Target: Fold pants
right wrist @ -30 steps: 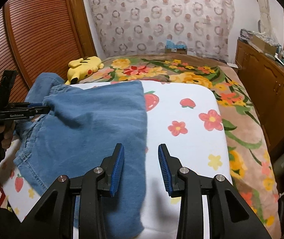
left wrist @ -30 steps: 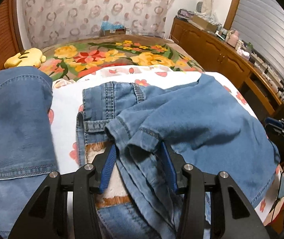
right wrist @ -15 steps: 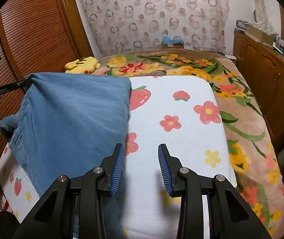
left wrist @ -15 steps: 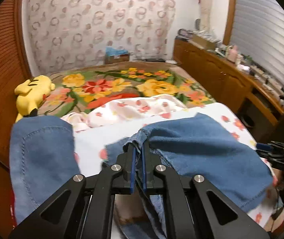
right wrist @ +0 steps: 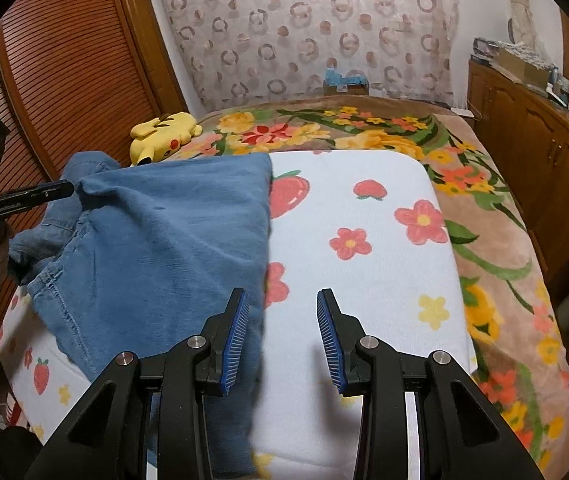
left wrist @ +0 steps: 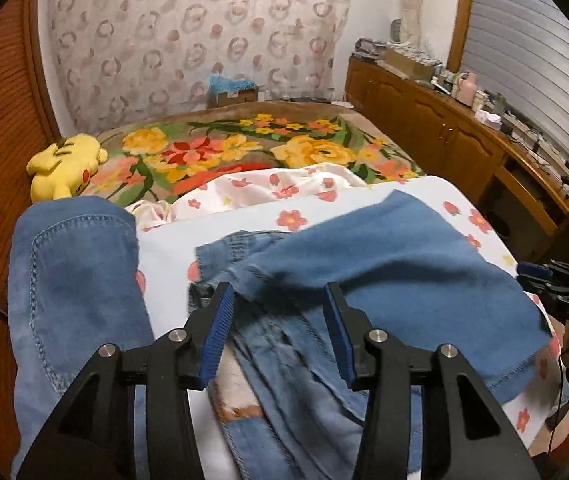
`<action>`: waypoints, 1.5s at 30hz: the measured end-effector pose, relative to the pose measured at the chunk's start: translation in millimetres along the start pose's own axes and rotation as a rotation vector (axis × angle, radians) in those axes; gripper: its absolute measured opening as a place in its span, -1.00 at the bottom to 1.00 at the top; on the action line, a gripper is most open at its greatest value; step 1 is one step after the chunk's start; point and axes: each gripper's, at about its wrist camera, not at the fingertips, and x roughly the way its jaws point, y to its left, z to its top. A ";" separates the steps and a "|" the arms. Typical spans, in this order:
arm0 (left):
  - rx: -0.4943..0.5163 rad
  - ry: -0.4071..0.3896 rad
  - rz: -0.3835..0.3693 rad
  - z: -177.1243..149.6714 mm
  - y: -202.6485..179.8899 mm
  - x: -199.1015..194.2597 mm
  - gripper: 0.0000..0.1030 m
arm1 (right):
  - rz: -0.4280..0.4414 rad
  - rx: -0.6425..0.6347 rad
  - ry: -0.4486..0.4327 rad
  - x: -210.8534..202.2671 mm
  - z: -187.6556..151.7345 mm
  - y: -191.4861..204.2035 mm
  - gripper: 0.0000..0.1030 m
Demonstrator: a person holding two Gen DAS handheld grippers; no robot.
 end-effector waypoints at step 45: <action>-0.065 -0.090 0.011 -71.1 39.0 -73.5 -0.09 | 0.233 -0.115 -0.186 -19.2 84.2 149.7 -0.81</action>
